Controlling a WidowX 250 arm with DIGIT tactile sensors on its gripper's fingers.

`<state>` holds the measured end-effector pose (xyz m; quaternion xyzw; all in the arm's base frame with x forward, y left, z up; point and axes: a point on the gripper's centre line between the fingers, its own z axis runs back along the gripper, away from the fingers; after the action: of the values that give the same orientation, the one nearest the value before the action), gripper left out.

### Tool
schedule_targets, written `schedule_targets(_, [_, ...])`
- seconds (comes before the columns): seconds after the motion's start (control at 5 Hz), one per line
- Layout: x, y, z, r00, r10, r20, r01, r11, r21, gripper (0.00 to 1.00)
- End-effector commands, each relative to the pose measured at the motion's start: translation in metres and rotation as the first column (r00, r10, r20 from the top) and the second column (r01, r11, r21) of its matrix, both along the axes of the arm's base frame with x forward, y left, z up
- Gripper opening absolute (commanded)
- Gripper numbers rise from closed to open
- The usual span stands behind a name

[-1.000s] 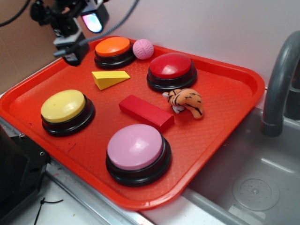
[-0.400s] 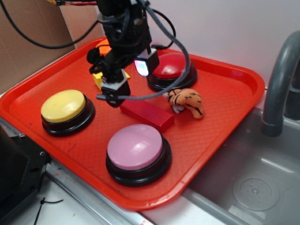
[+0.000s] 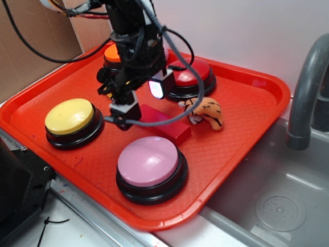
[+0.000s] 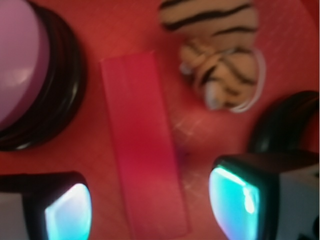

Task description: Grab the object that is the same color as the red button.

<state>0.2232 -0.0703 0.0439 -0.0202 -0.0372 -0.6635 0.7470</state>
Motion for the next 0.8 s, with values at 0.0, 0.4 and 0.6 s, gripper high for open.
schedule_targets(0.0, [-0.007, -0.017, -0.011, 0.999, -0.044, 0.023, 0.043, 0.999, 0.028, 1.00])
schedule_targets(0.4, [-0.002, -0.016, -0.025, 0.996, -0.088, -0.005, 0.088, 0.996, 0.028, 1.00])
schedule_targets(0.6, [-0.005, -0.019, -0.023, 0.994, -0.107, -0.007, 0.107, 0.994, 0.038, 0.00])
